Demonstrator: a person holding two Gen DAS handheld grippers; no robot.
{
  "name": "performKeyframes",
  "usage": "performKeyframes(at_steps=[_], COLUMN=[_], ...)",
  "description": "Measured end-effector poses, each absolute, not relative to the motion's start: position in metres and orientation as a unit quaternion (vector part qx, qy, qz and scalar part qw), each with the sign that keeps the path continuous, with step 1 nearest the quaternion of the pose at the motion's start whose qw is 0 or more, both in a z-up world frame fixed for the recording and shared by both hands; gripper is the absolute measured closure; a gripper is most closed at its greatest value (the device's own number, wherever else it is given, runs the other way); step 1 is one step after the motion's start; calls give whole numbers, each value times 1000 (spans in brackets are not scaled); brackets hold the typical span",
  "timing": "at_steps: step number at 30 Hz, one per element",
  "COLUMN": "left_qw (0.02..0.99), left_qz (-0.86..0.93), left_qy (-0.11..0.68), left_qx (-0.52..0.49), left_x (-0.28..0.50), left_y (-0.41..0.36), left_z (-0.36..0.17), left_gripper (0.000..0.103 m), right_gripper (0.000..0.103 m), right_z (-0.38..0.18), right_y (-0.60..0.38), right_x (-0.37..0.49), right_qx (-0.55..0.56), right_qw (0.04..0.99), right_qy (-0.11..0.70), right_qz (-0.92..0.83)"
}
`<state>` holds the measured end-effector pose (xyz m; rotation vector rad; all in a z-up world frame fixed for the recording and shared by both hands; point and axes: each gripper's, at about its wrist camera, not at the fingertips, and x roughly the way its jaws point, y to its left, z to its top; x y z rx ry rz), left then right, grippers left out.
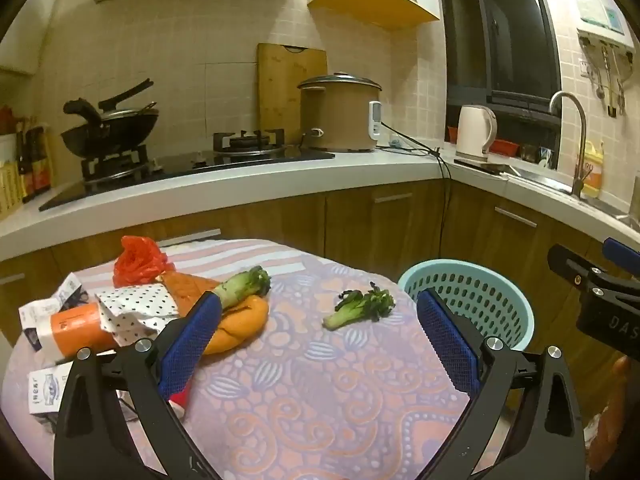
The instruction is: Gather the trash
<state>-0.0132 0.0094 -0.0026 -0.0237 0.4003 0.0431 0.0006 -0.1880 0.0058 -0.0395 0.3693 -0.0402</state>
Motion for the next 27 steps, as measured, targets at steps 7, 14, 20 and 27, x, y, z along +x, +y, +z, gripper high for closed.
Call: performKeyframes(at_steps=[7, 14, 20, 27], left_qw=[980, 979, 980, 980], left_qz=[26, 28, 29, 29], left_qy=[197, 201, 198, 195], left_qx=[-3, -6, -7, -6], left_x=[-14, -13, -14, -15], left_y=[6, 9, 10, 12], left_z=[-3, -5, -5, -4], left_gripper=[8, 8, 8, 8], right_gripper=[8, 8, 8, 8], right_z=[3, 3, 6, 7], right_y=[-191, -197, -194, -192], right_x=[2, 3, -1, -1], right_qx=[-21, -8, -20, -20], right_qw=[981, 980, 982, 981], right_qy=[190, 197, 187, 189], right_qz=[-17, -19, -31, -27])
